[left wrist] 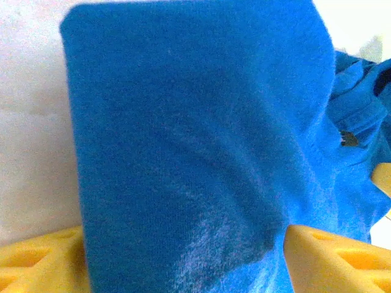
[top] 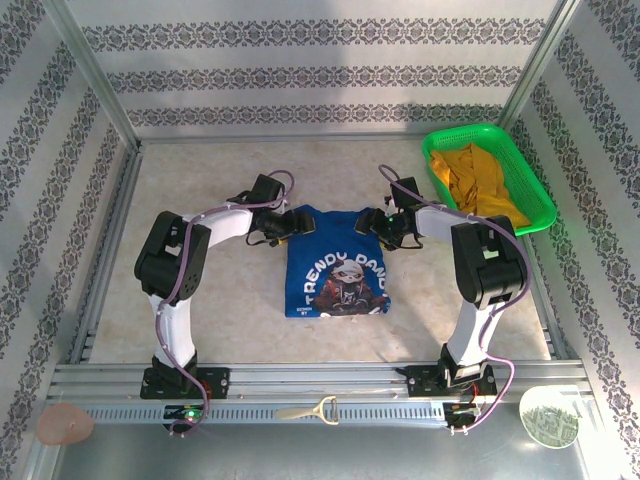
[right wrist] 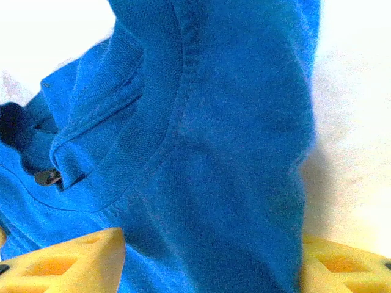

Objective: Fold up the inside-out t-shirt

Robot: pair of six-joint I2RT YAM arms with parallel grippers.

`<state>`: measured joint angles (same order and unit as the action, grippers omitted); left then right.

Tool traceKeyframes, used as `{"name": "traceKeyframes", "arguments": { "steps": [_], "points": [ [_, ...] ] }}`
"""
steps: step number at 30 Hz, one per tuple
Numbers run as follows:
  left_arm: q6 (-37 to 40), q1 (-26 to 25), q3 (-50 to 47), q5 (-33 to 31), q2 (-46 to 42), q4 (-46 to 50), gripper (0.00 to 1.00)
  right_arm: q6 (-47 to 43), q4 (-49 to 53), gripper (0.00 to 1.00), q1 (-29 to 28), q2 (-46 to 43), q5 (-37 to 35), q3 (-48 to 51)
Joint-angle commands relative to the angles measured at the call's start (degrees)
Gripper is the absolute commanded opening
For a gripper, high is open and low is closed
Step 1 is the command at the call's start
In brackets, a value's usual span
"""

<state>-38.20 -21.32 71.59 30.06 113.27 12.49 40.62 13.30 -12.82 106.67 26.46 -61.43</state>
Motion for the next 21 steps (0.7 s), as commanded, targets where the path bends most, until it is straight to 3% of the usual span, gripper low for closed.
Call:
{"name": "traceKeyframes", "arguments": {
  "steps": [1, 16, 21],
  "points": [
    [0.2, -3.0, 1.5, 4.3, 1.9, -4.7, 0.77, 0.4, -6.2, 0.63, -0.7, 2.3, 2.5, 1.0],
    [-0.3, -3.8, -1.2, 3.6, 0.8, -7.7, 0.77, 1.5, -8.6, 0.62, -2.8, 1.9, 2.6, 1.8],
    [-0.7, -3.2, -2.8, 2.7, 1.2, -9.1, 0.77, 2.9, -13.6, 0.55, -2.6, -0.7, 1.8, 5.7]
  ]
}}
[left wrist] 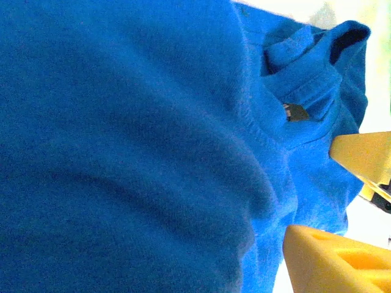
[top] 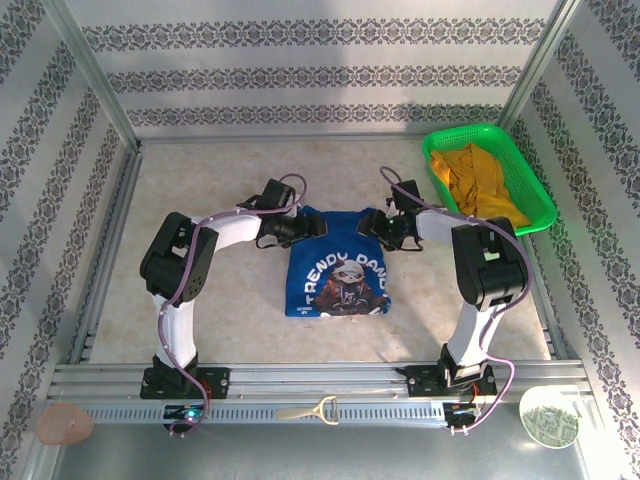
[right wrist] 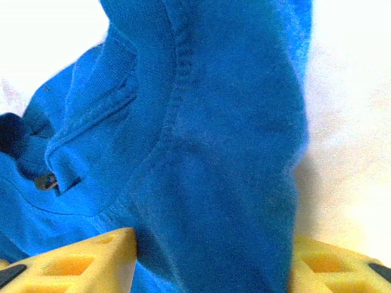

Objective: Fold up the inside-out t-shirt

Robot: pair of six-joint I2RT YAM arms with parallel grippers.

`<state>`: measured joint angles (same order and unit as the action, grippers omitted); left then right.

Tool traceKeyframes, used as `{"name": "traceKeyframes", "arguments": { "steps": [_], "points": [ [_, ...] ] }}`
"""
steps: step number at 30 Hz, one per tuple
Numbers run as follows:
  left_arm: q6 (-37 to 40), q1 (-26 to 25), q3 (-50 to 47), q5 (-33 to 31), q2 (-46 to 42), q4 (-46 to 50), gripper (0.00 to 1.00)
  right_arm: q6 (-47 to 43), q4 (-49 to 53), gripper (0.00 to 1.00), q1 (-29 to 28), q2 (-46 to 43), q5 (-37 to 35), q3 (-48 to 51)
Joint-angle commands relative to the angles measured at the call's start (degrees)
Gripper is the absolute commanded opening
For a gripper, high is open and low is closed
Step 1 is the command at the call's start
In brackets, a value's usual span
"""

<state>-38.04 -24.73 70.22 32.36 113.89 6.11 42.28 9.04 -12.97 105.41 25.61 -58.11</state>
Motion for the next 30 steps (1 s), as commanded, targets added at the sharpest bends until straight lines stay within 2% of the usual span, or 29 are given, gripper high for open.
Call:
{"name": "traceKeyframes", "arguments": {
  "steps": [1, 7, 10, 15, 19, 22, 25, 27, 30],
  "points": [
    [-1.1, 0.5, -1.9, 0.3, 0.4, -3.1, 0.77, 1.4, -10.0, 0.55, -2.4, 0.2, 2.9, 2.8],
    [-2.0, 2.7, -4.2, 1.1, 0.1, -6.1, 0.76, 3.7, -14.5, 0.63, -1.7, 3.7, 6.6, 2.6],
    [-2.1, 3.1, -4.2, 1.9, 0.9, -6.7, 0.73, 6.4, -19.7, 0.53, -1.3, 5.1, 8.5, 3.7],
    [-2.1, 3.1, -4.8, 2.0, 0.7, -7.2, 0.73, 6.3, -19.8, 0.53, -1.6, 2.4, 7.4, 5.1],
    [-1.9, 3.2, -5.3, 2.3, 0.5, -7.3, 0.69, 7.5, -20.7, 0.41, -2.0, 1.6, 6.6, 6.5],
    [-1.9, 3.3, -5.8, 2.4, 0.3, -7.5, 0.69, 7.2, -20.1, 0.39, -2.7, 0.3, 4.6, 7.6],
    [-2.3, 3.2, -6.0, 2.7, 1.0, -8.6, 0.66, 7.5, -20.2, 0.44, -2.7, 2.2, 4.8, 7.0],
    [-2.8, 3.2, -5.6, 3.3, 1.8, -9.6, 0.55, 7.9, -20.6, 0.26, -2.7, 3.6, 5.4, 6.4],
    [-3.8, 3.3, -5.2, 3.7, 2.4, -11.2, 0.42, 7.8, -20.6, 0.14, -2.7, 3.3, 5.9, 6.6]
  ]
}}
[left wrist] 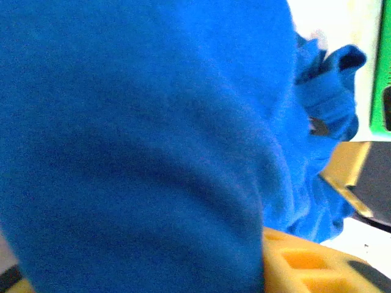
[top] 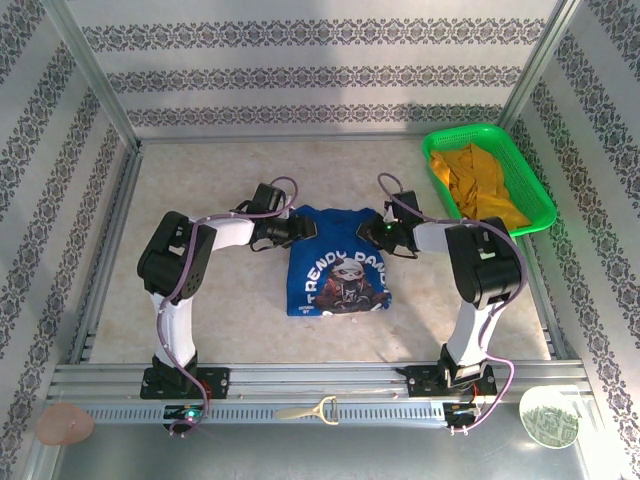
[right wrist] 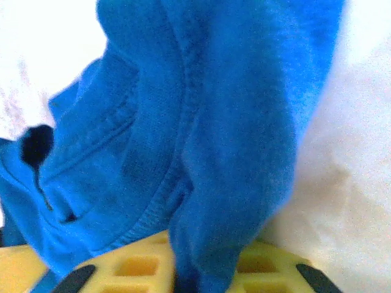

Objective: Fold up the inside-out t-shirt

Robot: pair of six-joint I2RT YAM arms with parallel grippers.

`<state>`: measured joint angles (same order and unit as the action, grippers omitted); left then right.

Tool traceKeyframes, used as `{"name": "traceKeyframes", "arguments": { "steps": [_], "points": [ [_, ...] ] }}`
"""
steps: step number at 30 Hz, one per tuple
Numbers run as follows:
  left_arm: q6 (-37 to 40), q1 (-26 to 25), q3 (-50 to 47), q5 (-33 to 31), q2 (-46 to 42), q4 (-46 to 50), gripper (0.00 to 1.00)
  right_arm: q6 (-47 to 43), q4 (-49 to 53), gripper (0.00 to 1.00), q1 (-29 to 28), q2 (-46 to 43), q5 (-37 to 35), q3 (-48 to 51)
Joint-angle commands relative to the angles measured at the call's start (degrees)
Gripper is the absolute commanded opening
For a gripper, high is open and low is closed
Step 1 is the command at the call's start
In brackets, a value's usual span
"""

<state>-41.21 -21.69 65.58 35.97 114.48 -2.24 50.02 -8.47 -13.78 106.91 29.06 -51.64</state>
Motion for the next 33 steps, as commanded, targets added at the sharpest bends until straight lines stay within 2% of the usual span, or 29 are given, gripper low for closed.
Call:
{"name": "traceKeyframes", "arguments": {
  "steps": [1, 2, 7, 11, 19, 27, 33],
  "points": [
    [-0.7, 0.2, -0.5, 0.0, 1.8, -3.2, 0.38, 0.0, -3.1, 0.06, -1.7, 1.6, 3.1, 0.2],
    [-0.7, 0.3, -0.4, 0.2, 1.8, -3.6, 0.32, -0.2, -3.1, 0.00, -1.5, 1.4, 3.7, 0.3],
    [-1.8, 1.0, -1.0, 0.3, -1.6, -4.8, 0.00, 0.6, -2.8, 0.00, -0.3, -2.7, 5.4, 1.4],
    [-2.6, 2.2, -1.8, 0.1, -6.8, -5.6, 0.00, 1.5, -2.6, 0.00, 0.5, -7.5, 5.4, 2.5],
    [-3.0, 5.4, 1.6, 2.9, -3.8, -7.2, 0.00, 4.6, -6.6, 0.00, 2.3, -3.2, 7.7, -1.6],
    [-2.6, 6.4, 8.9, 5.0, 1.2, -4.4, 0.00, 8.5, -10.1, 0.00, 2.6, 2.5, 9.7, -8.1],
    [-0.9, 7.1, 20.5, 6.5, 3.2, 1.2, 0.00, 10.9, -9.6, 0.00, 3.5, 4.3, 11.6, -17.9]
  ]
}}
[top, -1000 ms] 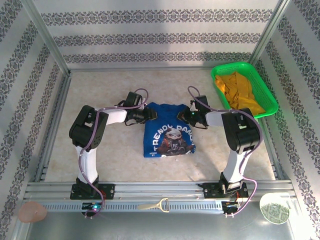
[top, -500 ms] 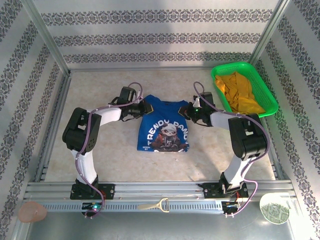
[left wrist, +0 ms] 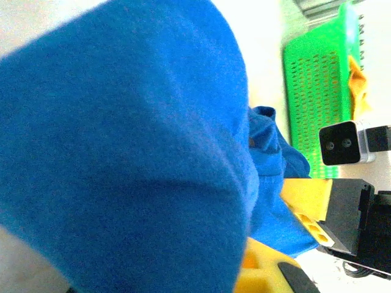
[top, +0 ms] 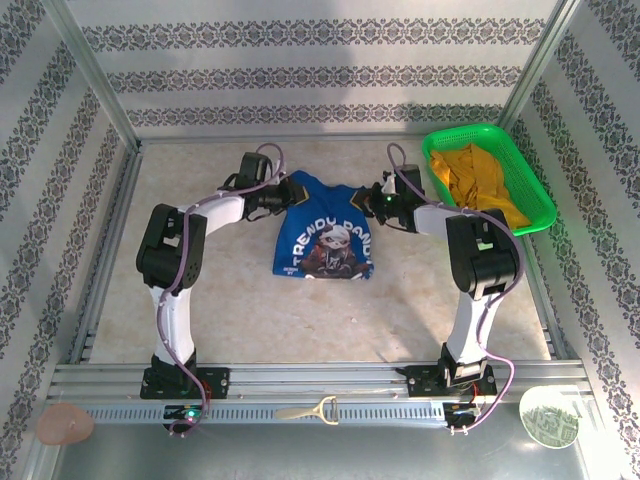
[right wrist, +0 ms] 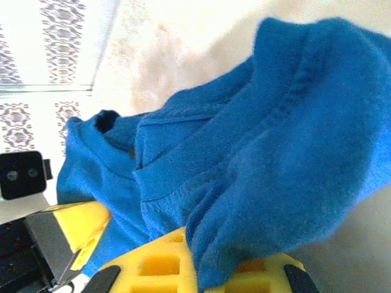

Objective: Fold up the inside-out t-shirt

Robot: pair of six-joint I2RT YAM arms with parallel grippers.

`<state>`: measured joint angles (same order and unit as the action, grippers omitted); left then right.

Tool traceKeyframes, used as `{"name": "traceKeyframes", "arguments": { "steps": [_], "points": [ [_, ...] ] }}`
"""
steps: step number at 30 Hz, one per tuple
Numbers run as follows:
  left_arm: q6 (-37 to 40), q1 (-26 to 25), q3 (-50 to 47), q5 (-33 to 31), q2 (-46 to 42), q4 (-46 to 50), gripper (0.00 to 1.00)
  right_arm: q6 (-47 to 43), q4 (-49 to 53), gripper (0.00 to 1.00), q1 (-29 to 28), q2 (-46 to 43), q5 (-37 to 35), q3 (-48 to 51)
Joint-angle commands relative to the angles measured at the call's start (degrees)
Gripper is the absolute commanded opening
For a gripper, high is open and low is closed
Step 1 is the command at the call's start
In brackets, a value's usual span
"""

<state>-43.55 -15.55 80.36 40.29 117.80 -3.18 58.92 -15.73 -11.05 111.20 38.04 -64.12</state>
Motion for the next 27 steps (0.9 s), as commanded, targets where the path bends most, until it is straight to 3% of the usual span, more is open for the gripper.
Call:
{"name": "traceKeyframes", "arguments": {
  "steps": [1, 7, 11, 21, 27],
  "points": [
    [1.5, 1.2, 7.4, 2.4, -0.1, 2.7, 0.00, 2.3, -2.1, 0.00, 1.0, 0.1, 2.9, -7.1],
    [1.0, 2.5, 15.1, 3.6, -1.7, 2.9, 0.00, 3.4, -0.3, 0.00, 2.6, -1.2, 4.8, -15.5],
    [-1.5, 2.5, 10.3, 4.6, -6.2, -4.2, 0.00, 3.6, -1.0, 0.00, 2.9, -5.2, 5.4, -13.5],
    [-6.2, 1.2, -25.5, 3.7, -16.3, -24.2, 0.00, 0.2, -8.6, 0.00, 0.2, -15.3, 2.5, 16.8],
    [-5.8, -0.7, -33.3, 2.7, -16.3, -27.9, 0.00, 0.8, -13.3, 0.00, -1.4, -17.1, 0.7, 28.6]
  ]
}}
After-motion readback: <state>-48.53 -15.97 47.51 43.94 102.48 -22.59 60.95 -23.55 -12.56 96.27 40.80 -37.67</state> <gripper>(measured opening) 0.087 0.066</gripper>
